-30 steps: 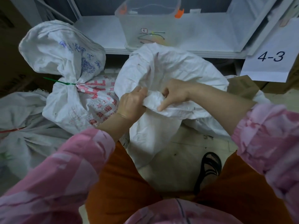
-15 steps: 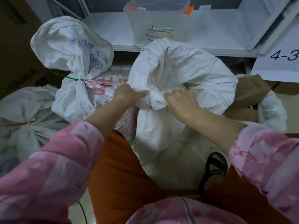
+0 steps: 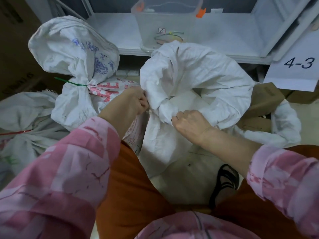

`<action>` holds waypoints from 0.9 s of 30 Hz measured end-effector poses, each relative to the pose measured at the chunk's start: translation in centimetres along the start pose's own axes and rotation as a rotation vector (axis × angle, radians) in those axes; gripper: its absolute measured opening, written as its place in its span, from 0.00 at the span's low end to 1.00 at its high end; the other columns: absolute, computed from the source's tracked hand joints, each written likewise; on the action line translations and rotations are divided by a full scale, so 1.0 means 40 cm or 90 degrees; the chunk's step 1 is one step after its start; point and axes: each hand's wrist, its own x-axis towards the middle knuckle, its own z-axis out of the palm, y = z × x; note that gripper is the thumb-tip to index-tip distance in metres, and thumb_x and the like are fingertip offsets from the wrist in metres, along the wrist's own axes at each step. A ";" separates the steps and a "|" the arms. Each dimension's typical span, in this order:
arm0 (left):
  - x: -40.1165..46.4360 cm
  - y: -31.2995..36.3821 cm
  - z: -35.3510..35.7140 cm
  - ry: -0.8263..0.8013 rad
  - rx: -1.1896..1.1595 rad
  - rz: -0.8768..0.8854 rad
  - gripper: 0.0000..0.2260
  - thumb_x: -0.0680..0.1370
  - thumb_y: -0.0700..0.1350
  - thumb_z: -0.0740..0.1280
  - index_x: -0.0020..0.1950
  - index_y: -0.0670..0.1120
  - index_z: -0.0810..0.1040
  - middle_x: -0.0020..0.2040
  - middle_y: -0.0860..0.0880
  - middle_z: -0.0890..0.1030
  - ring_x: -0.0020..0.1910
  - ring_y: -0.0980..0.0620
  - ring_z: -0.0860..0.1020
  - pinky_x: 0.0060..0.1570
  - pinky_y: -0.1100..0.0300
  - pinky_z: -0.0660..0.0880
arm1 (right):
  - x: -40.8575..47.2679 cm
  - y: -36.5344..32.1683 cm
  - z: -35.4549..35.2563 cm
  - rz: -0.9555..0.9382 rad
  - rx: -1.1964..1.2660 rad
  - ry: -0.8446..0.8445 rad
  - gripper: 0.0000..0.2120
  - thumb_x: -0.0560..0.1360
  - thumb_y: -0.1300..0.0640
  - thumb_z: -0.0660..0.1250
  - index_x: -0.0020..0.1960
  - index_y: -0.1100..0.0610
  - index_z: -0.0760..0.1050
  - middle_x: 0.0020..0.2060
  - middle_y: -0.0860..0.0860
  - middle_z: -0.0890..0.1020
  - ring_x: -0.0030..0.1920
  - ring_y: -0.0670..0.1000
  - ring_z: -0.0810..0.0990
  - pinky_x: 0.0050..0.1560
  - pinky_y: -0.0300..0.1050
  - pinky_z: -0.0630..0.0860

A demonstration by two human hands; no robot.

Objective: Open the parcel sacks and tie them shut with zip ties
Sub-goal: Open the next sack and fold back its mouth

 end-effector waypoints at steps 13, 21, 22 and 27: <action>-0.002 -0.005 -0.075 -0.193 0.371 0.049 0.16 0.78 0.32 0.49 0.32 0.45 0.63 0.20 0.53 0.62 0.15 0.60 0.56 0.15 0.69 0.51 | 0.160 0.138 -0.110 0.100 0.091 0.021 0.09 0.76 0.59 0.61 0.53 0.60 0.77 0.51 0.55 0.74 0.56 0.57 0.71 0.42 0.47 0.60; -0.055 -0.002 -0.063 0.084 0.709 0.263 0.15 0.81 0.50 0.59 0.44 0.40 0.75 0.35 0.45 0.75 0.27 0.52 0.68 0.29 0.61 0.67 | 0.200 0.125 -0.091 0.252 0.307 -0.179 0.06 0.72 0.66 0.61 0.44 0.59 0.77 0.41 0.56 0.77 0.44 0.59 0.76 0.36 0.46 0.67; -0.064 0.001 -0.049 0.088 0.756 0.327 0.21 0.79 0.58 0.60 0.48 0.39 0.76 0.40 0.44 0.77 0.30 0.50 0.71 0.33 0.59 0.70 | 0.208 0.127 -0.092 0.259 0.344 -0.199 0.08 0.73 0.66 0.61 0.45 0.58 0.77 0.43 0.55 0.79 0.45 0.59 0.77 0.37 0.46 0.69; -0.068 -0.025 -0.003 -0.013 0.938 0.366 0.15 0.78 0.50 0.64 0.50 0.38 0.78 0.39 0.43 0.77 0.34 0.49 0.74 0.33 0.60 0.70 | 0.227 0.118 -0.117 0.247 0.478 -0.231 0.07 0.73 0.64 0.64 0.44 0.58 0.80 0.45 0.55 0.82 0.44 0.55 0.78 0.37 0.42 0.71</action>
